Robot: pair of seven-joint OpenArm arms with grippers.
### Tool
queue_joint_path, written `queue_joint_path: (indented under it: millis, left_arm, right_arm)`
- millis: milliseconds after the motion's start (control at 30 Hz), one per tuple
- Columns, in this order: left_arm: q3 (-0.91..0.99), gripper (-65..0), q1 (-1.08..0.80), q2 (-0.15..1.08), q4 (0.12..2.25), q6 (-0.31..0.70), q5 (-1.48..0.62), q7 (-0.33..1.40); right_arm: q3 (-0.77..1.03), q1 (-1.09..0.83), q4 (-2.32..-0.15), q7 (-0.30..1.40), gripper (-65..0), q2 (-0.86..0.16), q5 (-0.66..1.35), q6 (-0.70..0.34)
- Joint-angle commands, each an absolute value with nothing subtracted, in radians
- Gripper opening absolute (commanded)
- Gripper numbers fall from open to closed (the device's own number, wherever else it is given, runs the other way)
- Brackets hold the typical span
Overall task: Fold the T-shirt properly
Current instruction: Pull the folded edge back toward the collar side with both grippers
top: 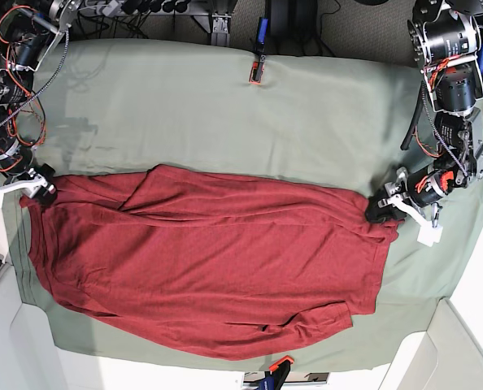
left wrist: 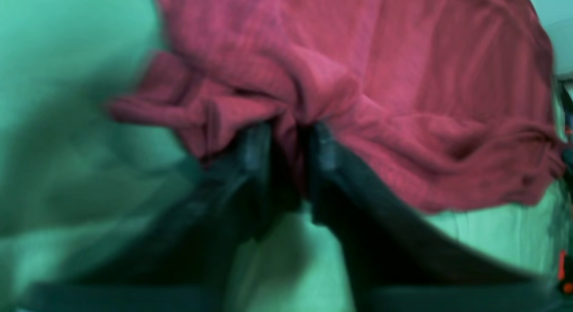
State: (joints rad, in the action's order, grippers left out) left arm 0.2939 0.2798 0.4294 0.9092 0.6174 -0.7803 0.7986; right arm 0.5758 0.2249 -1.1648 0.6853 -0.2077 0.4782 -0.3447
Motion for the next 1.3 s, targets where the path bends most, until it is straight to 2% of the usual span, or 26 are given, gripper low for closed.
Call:
queue_joint_path:
  millis: [0, 33, 133, 333, 567, 1000, 1267]
  left_arm:
    - [0.294, -60.8, 0.298, 0.445, 0.918, 0.633, -0.778, 0.801]
    - [0.294, -62.6, 0.299, 0.452, 0.919, 0.648, -0.785, 0.801]
    - [0.294, -62.7, 0.299, 0.486, 0.948, 0.649, -0.789, 0.813]
    - [0.294, -62.7, 0.29, 0.596, 1.034, 0.691, -0.854, 0.884]
    - [0.294, -62.7, 0.228, 0.717, 1.112, 0.692, -0.88, 0.9]
    - [0.301, -62.6, -0.131, 0.867, 1.409, 0.673, -0.896, 0.928]
    - [0.466, -62.6, -0.376, 0.861, 1.522, 0.674, -0.901, 0.933]
  right_arm:
    - [0.563, 0.236, -1.172, 0.693, -56.1, -0.213, 0.479, -0.348]
    - [0.554, 0.236, -1.172, 0.693, -64.9, -0.213, 0.479, -0.349]
    - [0.546, 0.238, -1.176, 0.702, -65.0, -0.214, 0.489, -0.397]
    - [0.546, 0.223, -1.264, 0.785, -65.0, -0.216, 0.57, -0.418]
    - [0.545, 0.115, -1.382, 0.812, -65.0, -0.221, 0.656, -0.435]
    - [0.545, -0.238, -1.672, 0.816, -65.0, -0.27, 0.7, -0.45]
    - [0.583, -0.416, -1.82, 0.812, -65.0, -0.292, 0.7, -0.45]
